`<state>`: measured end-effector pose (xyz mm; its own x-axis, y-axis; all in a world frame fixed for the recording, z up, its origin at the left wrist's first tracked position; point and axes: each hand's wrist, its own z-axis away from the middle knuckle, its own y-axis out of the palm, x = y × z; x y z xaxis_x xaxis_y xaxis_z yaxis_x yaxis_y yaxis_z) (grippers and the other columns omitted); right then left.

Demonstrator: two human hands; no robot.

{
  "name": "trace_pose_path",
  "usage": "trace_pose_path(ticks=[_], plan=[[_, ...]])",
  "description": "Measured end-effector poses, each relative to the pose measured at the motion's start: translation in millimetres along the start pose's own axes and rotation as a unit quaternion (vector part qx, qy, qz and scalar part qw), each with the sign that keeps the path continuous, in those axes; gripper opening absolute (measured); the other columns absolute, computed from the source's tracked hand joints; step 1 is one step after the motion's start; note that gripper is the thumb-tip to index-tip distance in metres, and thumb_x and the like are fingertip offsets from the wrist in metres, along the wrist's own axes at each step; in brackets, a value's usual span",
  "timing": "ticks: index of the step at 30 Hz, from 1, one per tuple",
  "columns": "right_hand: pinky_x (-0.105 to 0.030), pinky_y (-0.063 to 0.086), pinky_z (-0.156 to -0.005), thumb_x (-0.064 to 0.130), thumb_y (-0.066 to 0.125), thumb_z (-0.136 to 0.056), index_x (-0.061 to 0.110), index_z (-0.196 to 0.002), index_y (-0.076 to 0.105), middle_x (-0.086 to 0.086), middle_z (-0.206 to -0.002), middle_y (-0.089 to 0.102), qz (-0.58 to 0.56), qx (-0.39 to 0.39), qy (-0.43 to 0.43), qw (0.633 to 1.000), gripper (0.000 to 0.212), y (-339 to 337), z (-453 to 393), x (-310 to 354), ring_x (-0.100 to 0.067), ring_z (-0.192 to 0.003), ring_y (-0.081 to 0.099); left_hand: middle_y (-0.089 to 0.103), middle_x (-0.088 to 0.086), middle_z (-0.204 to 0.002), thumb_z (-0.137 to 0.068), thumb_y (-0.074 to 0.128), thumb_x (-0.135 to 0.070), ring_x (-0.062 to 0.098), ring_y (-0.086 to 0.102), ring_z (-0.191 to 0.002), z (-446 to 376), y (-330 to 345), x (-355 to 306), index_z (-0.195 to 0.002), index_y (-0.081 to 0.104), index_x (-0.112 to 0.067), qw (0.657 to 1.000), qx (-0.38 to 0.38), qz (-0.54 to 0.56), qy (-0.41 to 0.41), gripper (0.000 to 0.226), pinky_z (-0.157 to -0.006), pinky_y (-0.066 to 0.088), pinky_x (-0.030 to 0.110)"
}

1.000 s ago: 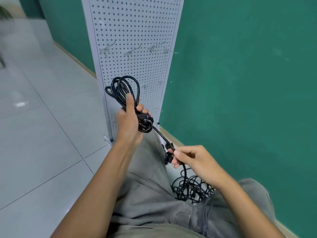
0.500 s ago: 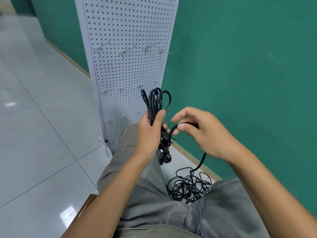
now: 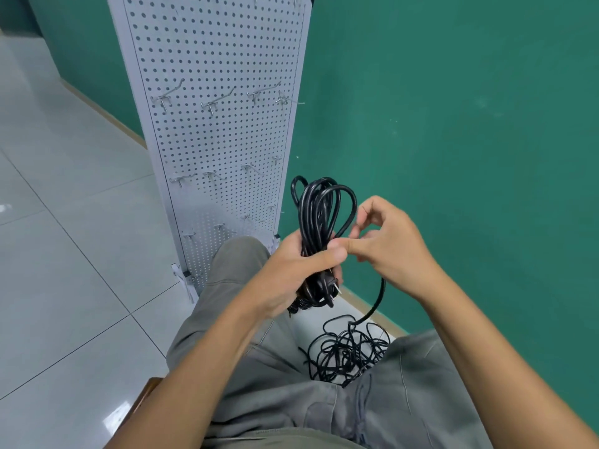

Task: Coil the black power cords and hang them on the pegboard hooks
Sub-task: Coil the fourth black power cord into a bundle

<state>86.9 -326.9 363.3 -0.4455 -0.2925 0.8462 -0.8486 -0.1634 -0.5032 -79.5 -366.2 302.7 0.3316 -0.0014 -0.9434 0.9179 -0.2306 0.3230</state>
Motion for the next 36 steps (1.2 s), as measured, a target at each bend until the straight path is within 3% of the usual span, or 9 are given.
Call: trace_pose_path(ticks=[7,12,17,21,24,27,31,34,36], plan=[[-0.022,0.050,-0.064,0.008,0.068,-0.095,0.008,-0.101,0.063,-0.003,-0.077,0.063,-0.108,0.075,0.051,0.990,0.008,3,13,-34,-0.015,-0.064,0.058,0.055,0.001,-0.071,-0.089,0.062,-0.009,0.015,0.057,-0.065,0,-19,-13,-0.093,0.050,-0.007,0.993,-0.016,0.116,0.002,0.013,-0.070,0.056,0.033],[-0.031,0.053,-0.073,0.016,0.069,-0.095,0.004,-0.088,0.065,-0.010,-0.072,0.067,-0.167,0.037,0.068,0.983,0.014,4,19,-43,-0.021,-0.068,0.061,0.048,-0.001,-0.073,-0.102,0.053,-0.008,0.014,0.056,-0.065,0,-23,-12,-0.087,0.048,-0.010,0.994,-0.026,0.106,-0.025,0.016,-0.071,0.056,0.031],[-0.040,0.053,-0.104,0.025,0.059,-0.100,0.004,-0.096,0.065,-0.004,-0.110,0.071,-0.258,-0.008,0.052,0.965,0.022,10,13,-27,-0.013,-0.107,0.069,0.053,0.000,-0.077,-0.103,0.057,-0.014,0.017,0.060,-0.071,-2,-25,-5,-0.114,0.050,-0.003,0.995,-0.023,0.069,-0.068,0.017,-0.075,0.057,0.034],[-0.035,0.047,-0.111,0.029,0.052,-0.105,0.006,-0.103,0.061,0.006,-0.144,0.055,-0.224,0.008,0.033,0.974,0.025,24,2,-6,0.006,-0.120,0.058,0.055,0.003,-0.081,-0.102,0.060,-0.015,0.017,0.063,-0.078,-2,-30,-4,-0.130,0.058,0.001,0.996,-0.006,0.012,-0.087,0.033,-0.075,0.057,0.029],[-0.029,0.047,-0.105,0.033,0.048,-0.106,0.014,-0.104,0.059,0.008,-0.152,0.047,-0.231,0.015,0.029,0.972,0.022,38,-8,4,-0.002,-0.133,0.050,0.058,0.004,-0.085,-0.103,0.058,-0.014,0.017,0.063,-0.081,-2,-32,-4,-0.130,0.060,0.001,0.996,-0.002,0.011,-0.084,0.032,-0.075,0.056,0.030],[-0.027,0.054,-0.078,0.041,0.046,-0.106,0.015,-0.110,0.057,0.001,-0.155,0.046,-0.252,0.014,0.038,0.967,0.028,50,-19,8,-0.015,-0.126,0.054,0.068,0.006,-0.098,-0.103,0.057,-0.014,0.017,0.064,-0.081,-2,-32,-6,-0.130,0.062,-0.001,0.996,-0.004,0.013,-0.083,0.030,-0.076,0.056,0.033],[-0.046,0.040,-0.115,0.051,0.050,-0.096,0.024,-0.107,0.058,0.008,-0.145,0.054,-0.257,0.009,0.044,0.965,0.030,58,-30,8,-0.013,-0.137,0.050,0.068,0.007,-0.091,-0.103,0.059,-0.017,0.019,0.068,-0.081,0,-31,-11,-0.128,0.060,-0.003,0.994,0.005,0.001,-0.105,0.029,-0.073,0.059,0.038],[-0.045,0.035,-0.119,0.043,0.047,-0.102,0.024,-0.106,0.055,0.011,-0.142,0.052,-0.248,0.011,0.031,0.968,0.021,63,-34,10,-0.011,-0.137,0.047,0.064,0.018,-0.103,-0.103,0.059,-0.017,0.028,0.067,-0.094,0,-34,-10,-0.129,0.060,0.002,0.993,0.006,-0.004,-0.115,0.032,-0.091,0.055,0.051],[-0.042,0.046,-0.111,0.040,0.045,-0.105,0.025,-0.108,0.050,0.006,-0.141,0.053,-0.231,0.010,0.026,0.972,0.015,65,-35,11,-0.011,-0.125,0.053,0.063,0.023,-0.111,-0.103,0.059,-0.016,0.035,0.059,-0.101,0,-38,-10,-0.127,0.061,0.005,0.992,0.018,-0.022,-0.120,0.032,-0.101,0.047,0.058]])
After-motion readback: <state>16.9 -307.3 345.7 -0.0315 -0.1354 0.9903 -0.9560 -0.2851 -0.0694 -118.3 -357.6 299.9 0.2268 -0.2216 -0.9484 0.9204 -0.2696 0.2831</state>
